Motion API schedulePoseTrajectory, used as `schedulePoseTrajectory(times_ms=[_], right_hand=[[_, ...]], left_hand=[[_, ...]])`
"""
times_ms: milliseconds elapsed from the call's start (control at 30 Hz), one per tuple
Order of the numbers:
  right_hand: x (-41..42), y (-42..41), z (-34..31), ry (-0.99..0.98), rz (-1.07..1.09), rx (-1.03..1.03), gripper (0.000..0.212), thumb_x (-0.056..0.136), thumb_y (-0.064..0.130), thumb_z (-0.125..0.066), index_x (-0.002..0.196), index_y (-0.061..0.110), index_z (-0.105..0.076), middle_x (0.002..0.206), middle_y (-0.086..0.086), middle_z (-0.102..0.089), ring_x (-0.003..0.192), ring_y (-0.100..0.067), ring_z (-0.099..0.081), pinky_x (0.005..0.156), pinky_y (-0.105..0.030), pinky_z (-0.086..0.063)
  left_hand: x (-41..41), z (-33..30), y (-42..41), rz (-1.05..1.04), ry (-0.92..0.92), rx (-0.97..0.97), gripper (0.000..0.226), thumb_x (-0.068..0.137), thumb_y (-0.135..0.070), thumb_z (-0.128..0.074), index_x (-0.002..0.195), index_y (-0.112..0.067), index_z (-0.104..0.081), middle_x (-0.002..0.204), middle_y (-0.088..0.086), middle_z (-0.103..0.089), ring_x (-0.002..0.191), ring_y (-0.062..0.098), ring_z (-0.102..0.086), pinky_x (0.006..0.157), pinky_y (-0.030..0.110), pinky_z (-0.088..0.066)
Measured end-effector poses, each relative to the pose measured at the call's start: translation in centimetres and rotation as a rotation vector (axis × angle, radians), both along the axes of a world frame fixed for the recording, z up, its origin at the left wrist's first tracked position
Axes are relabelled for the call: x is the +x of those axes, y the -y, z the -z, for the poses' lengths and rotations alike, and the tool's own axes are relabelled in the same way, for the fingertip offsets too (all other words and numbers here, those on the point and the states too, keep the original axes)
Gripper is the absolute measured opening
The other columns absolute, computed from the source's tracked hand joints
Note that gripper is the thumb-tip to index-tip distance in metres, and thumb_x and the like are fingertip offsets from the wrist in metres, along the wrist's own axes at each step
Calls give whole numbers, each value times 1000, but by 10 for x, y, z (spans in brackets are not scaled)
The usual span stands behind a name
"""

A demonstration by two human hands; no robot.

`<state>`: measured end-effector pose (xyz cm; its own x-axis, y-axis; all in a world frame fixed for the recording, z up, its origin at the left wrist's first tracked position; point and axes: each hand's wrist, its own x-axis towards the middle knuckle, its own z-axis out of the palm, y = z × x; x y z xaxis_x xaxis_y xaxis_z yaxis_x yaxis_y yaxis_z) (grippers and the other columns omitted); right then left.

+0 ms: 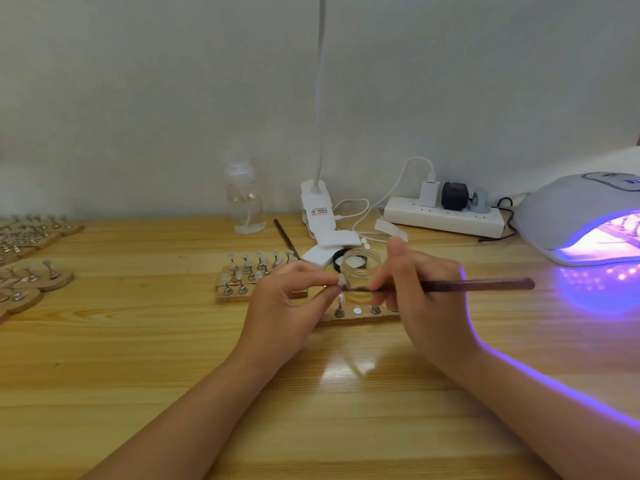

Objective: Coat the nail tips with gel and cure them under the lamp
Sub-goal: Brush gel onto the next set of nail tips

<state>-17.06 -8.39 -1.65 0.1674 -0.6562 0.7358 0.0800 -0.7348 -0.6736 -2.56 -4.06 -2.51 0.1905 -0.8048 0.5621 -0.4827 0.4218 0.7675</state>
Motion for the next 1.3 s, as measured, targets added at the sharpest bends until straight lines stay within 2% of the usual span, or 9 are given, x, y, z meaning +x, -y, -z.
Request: schedulePoseTrajectory(times_ms=[67,200,333,467,600,733,1000,1133,1300], right_hand=[[0,0,-1,52,-2,23,45,87,36,-39,53,15,-60,43,-4,-54,39,-5,-51,44,-12,-38],[1,1,0,2,17,-17,44,89,33,-38,61,10,-63,52,-3,-59,47,-2,-54,51,-12,-41],[0,-1,-1,60,-16,92,50,85,41,-39,51,12,-60,43,-10,-54,39,-6,-50,45,-13,-38],[1,0,-2,23,-4,34,43,87,36,-39,60,14,-63,51,-1,-59,47,-4,-55,51,-13,-42],[1,-2,-3,58,-23,113,50,86,42,-39,51,13,-60,42,-9,-53,38,-6,-49,44,-13,-38],[1,0,-3,45,12,108,42,91,31,-43,59,13,-63,50,-5,-59,46,-6,-54,49,-15,-42],[2,-2,-5,68,7,145,45,90,37,-41,59,11,-63,51,-9,-60,45,-9,-54,47,-16,-42],[2,-3,-4,92,-3,198,55,92,34,-39,50,5,-59,44,-15,-53,38,-14,-49,43,-15,-38],[2,-3,-5,70,-3,197,48,88,38,-41,59,6,-64,50,-11,-60,45,-12,-54,47,-17,-43]], left_hand=[[0,-1,0,-6,5,-10,29,70,-11,-73,75,-39,-68,75,-12,-67,81,5,-61,75,16,-46],[0,-1,0,-9,5,-4,32,71,-10,-73,74,-41,-67,82,-14,-66,82,6,-60,75,17,-46],[-1,-1,0,-12,17,1,31,71,-11,-73,74,-42,-67,83,-14,-66,83,8,-60,76,19,-46],[0,-1,0,-23,17,-5,33,71,-10,-74,73,-42,-67,76,-13,-66,81,7,-60,74,16,-46],[-1,-1,-1,-28,13,2,32,71,-8,-74,73,-39,-67,73,-12,-66,80,3,-60,75,12,-44],[-1,-1,0,-33,5,9,30,71,-7,-74,73,-37,-68,73,-13,-66,80,3,-60,76,12,-43],[0,0,1,-35,12,6,32,72,-8,-73,73,-39,-67,73,-19,-67,79,0,-60,74,9,-43],[-1,0,1,-39,0,4,30,71,-8,-73,74,-38,-68,72,-17,-67,78,-1,-61,74,7,-42],[0,0,1,-41,6,0,28,72,-8,-73,75,-36,-68,74,-14,-67,79,0,-61,74,8,-42]])
